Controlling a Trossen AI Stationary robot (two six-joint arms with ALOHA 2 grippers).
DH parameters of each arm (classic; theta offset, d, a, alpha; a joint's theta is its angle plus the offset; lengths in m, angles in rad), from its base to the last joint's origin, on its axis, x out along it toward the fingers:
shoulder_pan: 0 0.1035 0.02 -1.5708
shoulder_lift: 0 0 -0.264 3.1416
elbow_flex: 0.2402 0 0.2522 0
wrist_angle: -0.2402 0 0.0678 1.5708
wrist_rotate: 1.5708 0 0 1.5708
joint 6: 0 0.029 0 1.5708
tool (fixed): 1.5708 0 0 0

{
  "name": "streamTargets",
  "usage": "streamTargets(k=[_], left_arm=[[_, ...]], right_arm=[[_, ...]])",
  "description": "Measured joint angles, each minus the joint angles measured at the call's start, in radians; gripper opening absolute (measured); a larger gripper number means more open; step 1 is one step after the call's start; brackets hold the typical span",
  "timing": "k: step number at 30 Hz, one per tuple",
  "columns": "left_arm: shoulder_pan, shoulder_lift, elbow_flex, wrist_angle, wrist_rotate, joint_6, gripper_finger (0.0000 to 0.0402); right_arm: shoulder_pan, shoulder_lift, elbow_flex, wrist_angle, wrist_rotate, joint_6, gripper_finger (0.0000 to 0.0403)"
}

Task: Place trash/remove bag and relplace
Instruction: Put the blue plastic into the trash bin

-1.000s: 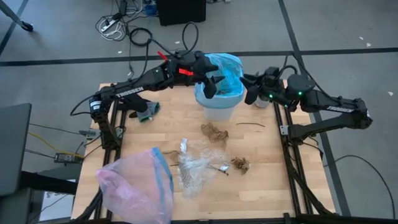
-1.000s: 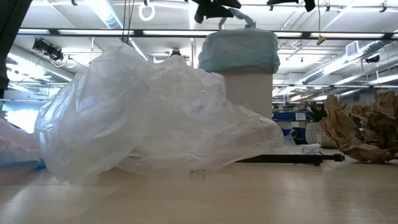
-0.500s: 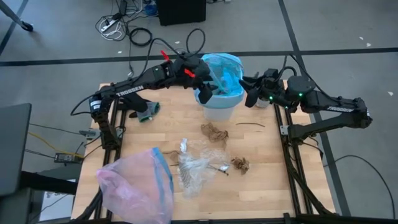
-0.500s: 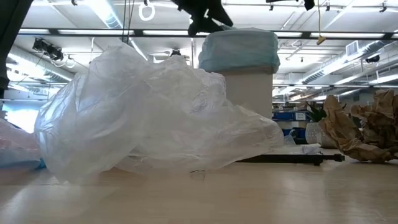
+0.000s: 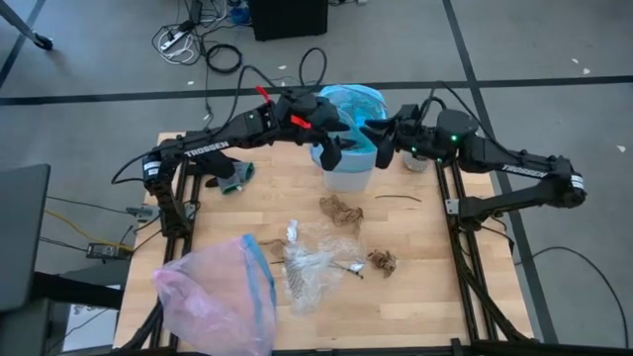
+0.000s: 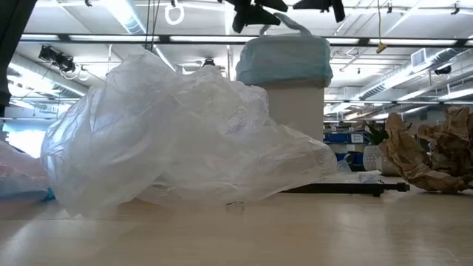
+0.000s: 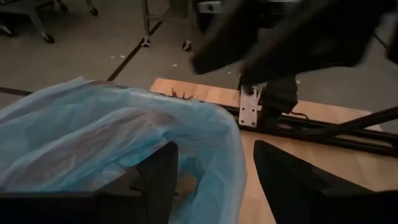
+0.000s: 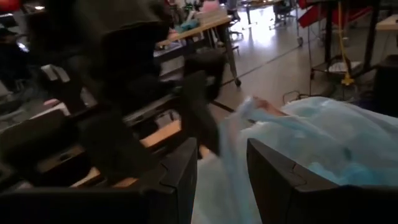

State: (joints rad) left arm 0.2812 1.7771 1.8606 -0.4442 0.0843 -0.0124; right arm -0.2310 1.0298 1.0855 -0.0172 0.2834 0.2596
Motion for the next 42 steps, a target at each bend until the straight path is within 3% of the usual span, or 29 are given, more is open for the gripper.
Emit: streamTargets(k=[6, 14, 19, 24, 27, 30, 37, 42], left_arm=[[-0.014, 0.000, 0.000, 0.004, -0.021, 0.008, 0.0218], [-0.019, 0.000, 0.000, 0.006, -0.042, 0.008, 0.0218], [-0.017, 0.000, -0.002, -0.005, -0.051, 0.002, 0.0218], [-0.015, -0.001, -0.002, -0.099, -0.062, -0.104, 0.0218], [-0.016, -0.002, -0.002, -0.185, -0.059, -0.123, 0.0218], [-0.025, -0.006, -0.002, -0.230, -0.059, -0.124, 0.0218], [-0.037, -0.009, 0.078, -0.213, -0.100, -0.099, 0.0218], [-0.036, -0.009, 0.173, -0.210, -0.259, 0.006, 0.0218]], right_arm=[[-0.069, 0.000, 0.000, 0.005, -0.169, 0.035, 0.0130], [-0.089, 0.071, 0.000, 0.010, -0.238, 0.061, 0.0121], [-0.099, 0.121, 0.000, 0.005, -0.208, 0.079, 0.0092], [-0.104, 0.129, -0.001, 0.017, -0.113, 0.059, 0.0010], [-0.120, 0.129, -0.001, 0.023, 0.006, 0.054, 0.0003], [-0.163, 0.136, -0.001, -0.001, 0.022, 0.050, 0.0001], [-0.240, 0.212, -0.001, -0.076, -0.238, 0.136, 0.0000], [-0.200, 0.214, -0.001, -0.059, -0.278, 0.153, 0.0000]])
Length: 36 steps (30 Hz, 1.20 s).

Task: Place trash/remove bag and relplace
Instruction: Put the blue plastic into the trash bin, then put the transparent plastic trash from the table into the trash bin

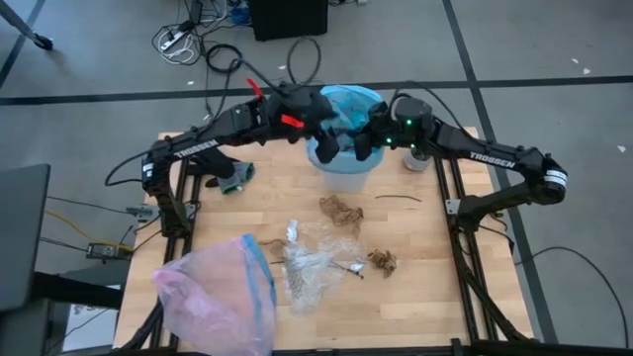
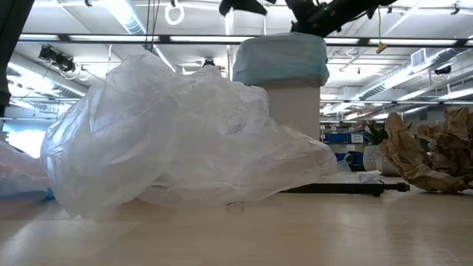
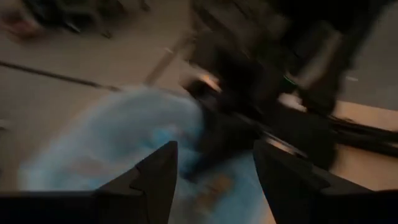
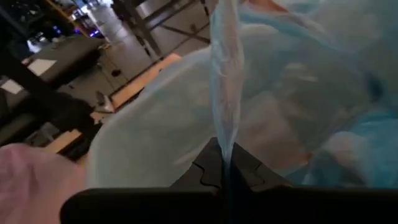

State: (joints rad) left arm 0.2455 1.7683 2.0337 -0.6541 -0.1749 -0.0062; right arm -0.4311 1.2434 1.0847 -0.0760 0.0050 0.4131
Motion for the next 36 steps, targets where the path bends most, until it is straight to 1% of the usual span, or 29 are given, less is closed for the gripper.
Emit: streamTargets(k=[2, 4, 7, 9, 12, 14, 16, 21, 24, 27, 29, 32, 36], left_arm=[[0.002, -0.002, 0.021, 0.013, -0.073, 0.058, 0.0218], [0.009, -0.002, 0.023, 0.023, -0.119, 0.094, 0.0218], [0.023, 0.000, 0.023, 0.015, -0.124, 0.105, 0.0218], [0.026, 0.000, 0.022, -0.002, -0.124, 0.104, 0.0218], [0.025, 0.000, 0.022, -0.020, -0.124, 0.104, 0.0218], [0.024, 0.000, 0.022, -0.025, -0.123, 0.104, 0.0218], [0.024, 0.000, 0.022, -0.034, -0.124, 0.103, 0.0218], [0.025, 0.000, 0.022, -0.093, -0.125, 0.076, 0.0218], [0.024, 0.000, 0.022, -0.145, -0.141, 0.055, 0.0218], [0.020, -0.010, 0.021, -0.240, -0.190, 0.059, 0.0218], [0.018, -0.034, 0.021, -0.311, -0.212, 0.061, 0.0218], [0.016, -0.086, 0.022, -0.446, -0.208, 0.054, 0.0218], [0.000, -0.125, 0.022, -0.650, -0.124, 0.004, 0.0218]], right_arm=[[0.014, -0.006, 0.000, 0.000, -0.001, 0.003, 0.0000], [0.026, -0.008, 0.000, -0.002, -0.009, 0.013, 0.0000], [0.044, -0.008, 0.000, -0.003, -0.037, 0.029, 0.0000], [0.062, -0.008, 0.000, -0.003, -0.044, 0.003, 0.0002], [0.080, -0.020, 0.000, 0.003, -0.030, -0.027, 0.0018], [0.084, -0.033, 0.000, 0.006, -0.003, -0.038, 0.0042], [0.085, -0.042, 0.000, 0.007, 0.044, -0.043, 0.0074], [0.085, -0.060, 0.000, 0.011, 0.128, -0.028, 0.0171], [0.085, -0.063, 0.000, 0.021, 0.133, -0.014, 0.0220], [0.097, -0.088, 0.000, 0.038, 0.135, 0.004, 0.0249], [0.116, -0.117, 0.000, 0.048, 0.153, 0.005, 0.0256], [0.153, -0.180, 0.000, 0.062, 0.221, -0.024, 0.0253], [0.196, -0.293, 0.000, 0.070, 0.325, -0.084, 0.0236]])
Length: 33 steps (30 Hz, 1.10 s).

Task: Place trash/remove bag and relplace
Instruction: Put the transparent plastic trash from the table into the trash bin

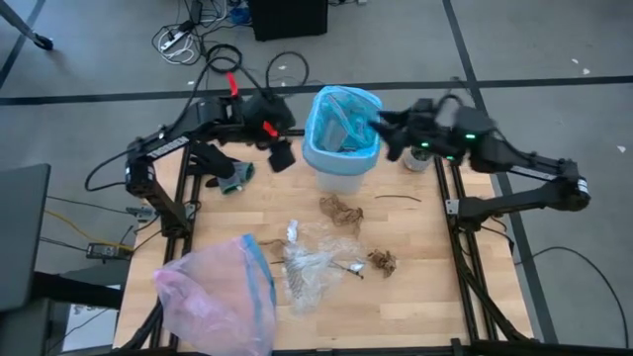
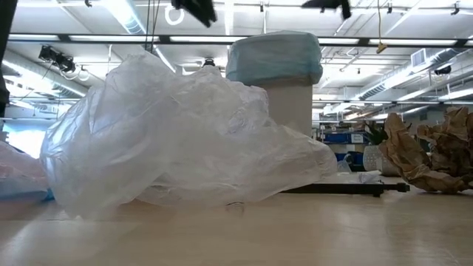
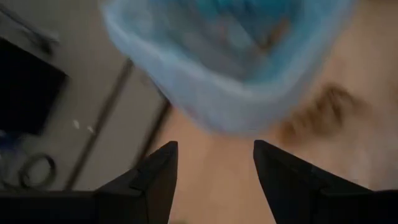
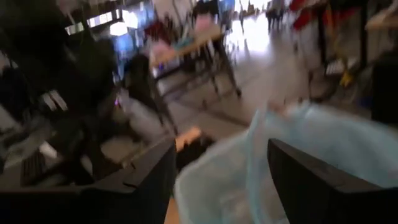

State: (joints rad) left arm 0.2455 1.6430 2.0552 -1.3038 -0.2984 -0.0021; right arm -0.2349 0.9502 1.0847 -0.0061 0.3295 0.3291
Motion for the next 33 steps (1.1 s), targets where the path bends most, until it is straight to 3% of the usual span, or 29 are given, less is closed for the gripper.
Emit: streamTargets(k=[6, 12, 19, 22, 26, 33], left_arm=[[-0.067, -0.058, -0.151, -0.119, 0.058, -0.034, 0.0218], [-0.142, -0.153, -0.518, 0.011, 0.256, -0.098, 0.0218], [-0.239, -0.253, -0.892, 0.064, 0.312, -0.330, 0.0218], [-0.261, -0.268, -0.968, 0.104, 0.328, -0.408, 0.0218], [-0.276, -0.268, -1.005, 0.296, 0.380, -0.444, 0.0218], [-0.320, -0.261, -1.059, 0.572, 0.383, -0.342, 0.0218]], right_arm=[[0.013, -0.167, 0.000, -0.021, 0.045, -0.018, 0.0222], [0.013, -0.280, 0.000, -0.162, 0.044, 0.042, 0.0221], [0.040, -0.299, 0.000, -0.335, 0.041, 0.151, 0.0221], [0.052, -0.272, 0.000, -0.356, 0.047, 0.164, 0.0221], [0.052, -0.217, 0.000, -0.346, 0.067, 0.164, 0.0220], [0.052, -0.131, 0.000, -0.302, 0.044, 0.167, 0.0220]])
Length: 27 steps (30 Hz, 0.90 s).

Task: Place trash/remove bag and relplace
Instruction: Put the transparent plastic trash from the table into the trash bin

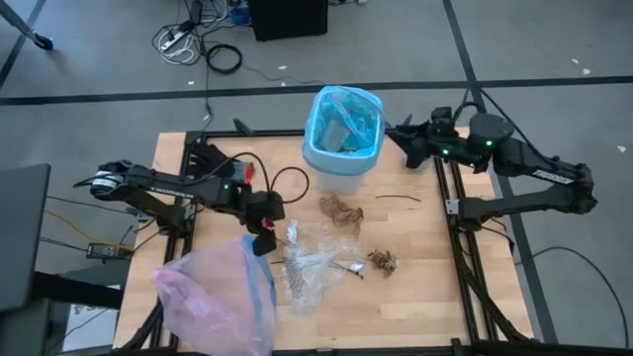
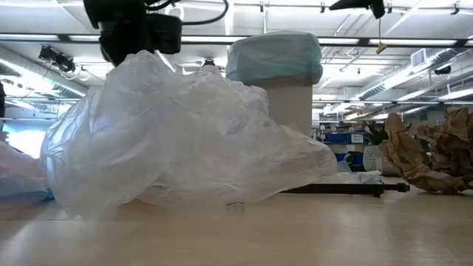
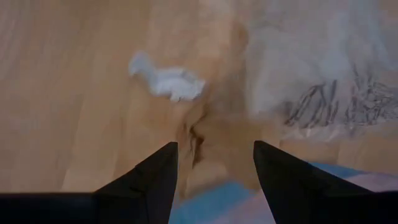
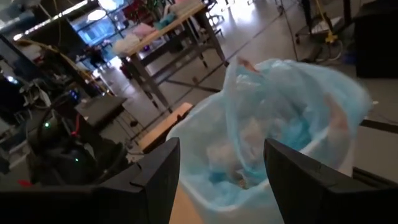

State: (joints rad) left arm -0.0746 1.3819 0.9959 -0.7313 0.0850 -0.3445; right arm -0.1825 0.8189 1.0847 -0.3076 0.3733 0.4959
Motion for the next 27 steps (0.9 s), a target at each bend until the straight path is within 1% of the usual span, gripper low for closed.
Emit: streamTargets(k=[6, 8, 12, 14, 17, 21, 25, 27], left_arm=[[-0.044, 0.001, -0.092, 0.159, -0.001, 0.294, 0.0218], [-0.050, 0.004, -0.137, 0.225, 0.010, 0.339, 0.0218], [-0.059, 0.007, -0.209, 0.393, 0.072, 0.386, 0.0218], [-0.074, 0.007, -0.223, 0.485, 0.092, 0.439, 0.0218], [-0.096, 0.007, -0.224, 0.570, 0.093, 0.526, 0.0218], [-0.118, 0.007, -0.224, 0.646, 0.101, 0.610, 0.0218], [-0.151, 0.022, -0.224, 0.646, 0.129, 0.759, 0.0218], [-0.165, 0.046, -0.224, 0.655, 0.133, 0.796, 0.0219]], right_arm=[[0.000, 0.019, 0.000, 0.023, -0.010, 0.012, 0.0220], [0.000, 0.019, 0.000, 0.032, -0.010, 0.012, 0.0220], [0.000, 0.018, 0.000, 0.043, -0.010, 0.030, 0.0220], [0.000, 0.020, 0.000, 0.041, -0.010, 0.042, 0.0220], [0.000, 0.024, 0.000, 0.040, -0.010, 0.062, 0.0220], [-0.001, 0.025, 0.000, 0.038, -0.010, 0.085, 0.0220], [-0.001, 0.026, 0.000, 0.028, -0.010, 0.103, 0.0220], [-0.001, 0.026, 0.000, 0.011, -0.010, 0.115, 0.0220]])
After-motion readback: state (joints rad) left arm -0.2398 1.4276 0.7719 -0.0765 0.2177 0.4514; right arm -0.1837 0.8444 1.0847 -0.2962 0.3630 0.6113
